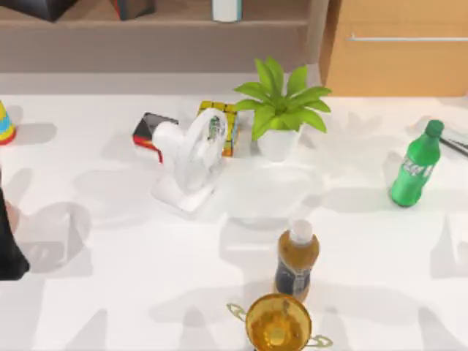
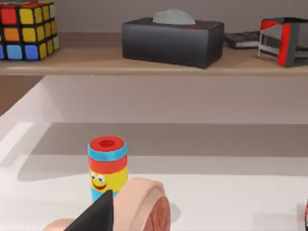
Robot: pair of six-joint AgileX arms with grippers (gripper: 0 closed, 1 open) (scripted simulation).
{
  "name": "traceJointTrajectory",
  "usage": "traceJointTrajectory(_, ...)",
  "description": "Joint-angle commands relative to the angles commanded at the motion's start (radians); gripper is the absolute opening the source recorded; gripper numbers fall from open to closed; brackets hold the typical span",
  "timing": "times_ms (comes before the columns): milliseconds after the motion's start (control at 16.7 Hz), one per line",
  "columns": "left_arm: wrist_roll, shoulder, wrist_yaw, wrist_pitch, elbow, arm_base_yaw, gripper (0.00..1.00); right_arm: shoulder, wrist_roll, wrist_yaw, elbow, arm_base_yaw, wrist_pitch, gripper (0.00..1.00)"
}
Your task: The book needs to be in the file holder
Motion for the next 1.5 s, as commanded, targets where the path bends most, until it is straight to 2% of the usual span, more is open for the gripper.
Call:
traceJointTrajectory(240,0.0,0.0,0.0,0.0,0.0,0.0,1.0,0.03,0.009,0.02,0.024,0.022,0.013,1.0)
traceJointTrajectory(540,0.0,0.0,0.0,0.0,0.0,0.0,1.0,0.289,0.059,0.155,0.217,0.166,0.103,1.0)
traceJointTrajectory(780,0.0,0.0,0.0,0.0,0.0,0.0,1.0,0.662,0.101,0.302,0.479,0.32,0.204,1.0)
traceJointTrajectory(1140,0.0,0.0,0.0,0.0,0.0,0.0,1.0,1.373,0.114,0.525,0.98,0.552,0.373,1.0)
traceJointTrajectory(1500,0.0,0.0,0.0,0.0,0.0,0.0,1.0,2.006,0.061,0.683,1.462,0.692,0.51,1.0)
